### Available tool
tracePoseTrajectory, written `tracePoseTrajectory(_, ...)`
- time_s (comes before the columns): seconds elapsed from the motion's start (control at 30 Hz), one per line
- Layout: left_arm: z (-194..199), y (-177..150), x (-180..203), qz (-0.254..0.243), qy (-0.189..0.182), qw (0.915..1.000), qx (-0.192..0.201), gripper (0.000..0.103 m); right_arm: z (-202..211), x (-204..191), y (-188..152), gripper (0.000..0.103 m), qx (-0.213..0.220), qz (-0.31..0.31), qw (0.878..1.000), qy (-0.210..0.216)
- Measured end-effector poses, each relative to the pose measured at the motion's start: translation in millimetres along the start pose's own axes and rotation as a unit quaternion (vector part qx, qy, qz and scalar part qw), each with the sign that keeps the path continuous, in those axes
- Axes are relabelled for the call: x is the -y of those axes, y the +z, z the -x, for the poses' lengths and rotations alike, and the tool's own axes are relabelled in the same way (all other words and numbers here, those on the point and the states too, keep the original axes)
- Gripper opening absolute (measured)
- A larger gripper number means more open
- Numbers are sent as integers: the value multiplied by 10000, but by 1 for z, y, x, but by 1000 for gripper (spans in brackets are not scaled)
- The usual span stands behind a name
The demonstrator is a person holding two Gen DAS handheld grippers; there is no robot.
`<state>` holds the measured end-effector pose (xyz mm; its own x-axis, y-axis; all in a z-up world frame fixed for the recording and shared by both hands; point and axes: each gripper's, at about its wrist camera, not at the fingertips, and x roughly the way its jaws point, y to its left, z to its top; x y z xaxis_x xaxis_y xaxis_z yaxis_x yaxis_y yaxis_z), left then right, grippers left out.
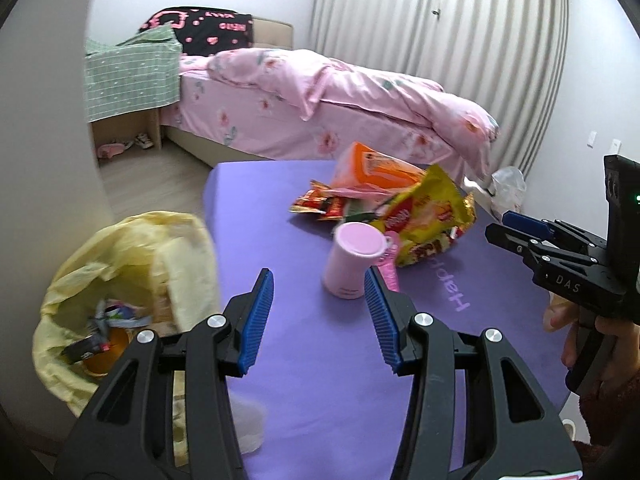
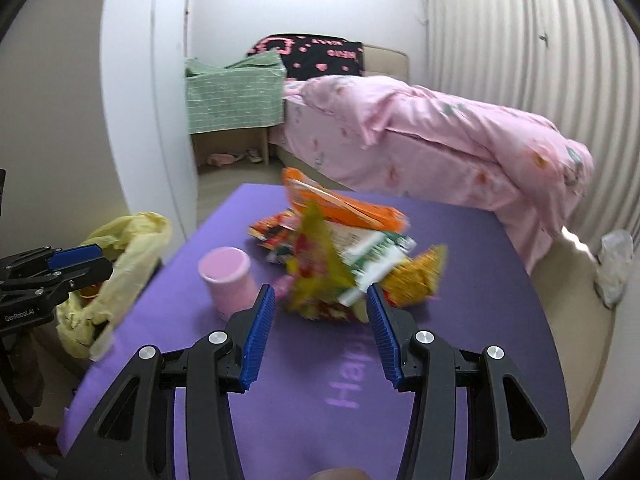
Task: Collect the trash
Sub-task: 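Reach the left tool toward the pink cup and snack wrappers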
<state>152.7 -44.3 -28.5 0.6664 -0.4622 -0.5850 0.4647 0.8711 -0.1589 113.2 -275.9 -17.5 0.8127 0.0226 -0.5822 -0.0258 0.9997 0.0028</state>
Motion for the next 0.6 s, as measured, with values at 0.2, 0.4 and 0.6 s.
tracePoseTrajectory(0.2,-26,5,24,-190,-112,9997,-134,45,-3,30,-16,53,-36,-241,9995,-211)
tracePoseTrajectory(0.4,-48,13,47,-528,-198,9983,-167,45,-7,56,-25,54,-160,-476,9983,-291)
tracePoseTrajectory(0.6,-71,24,68,-952,-204,9951,-159,45,-7,76,-29,55,-257,-532,9977,-329)
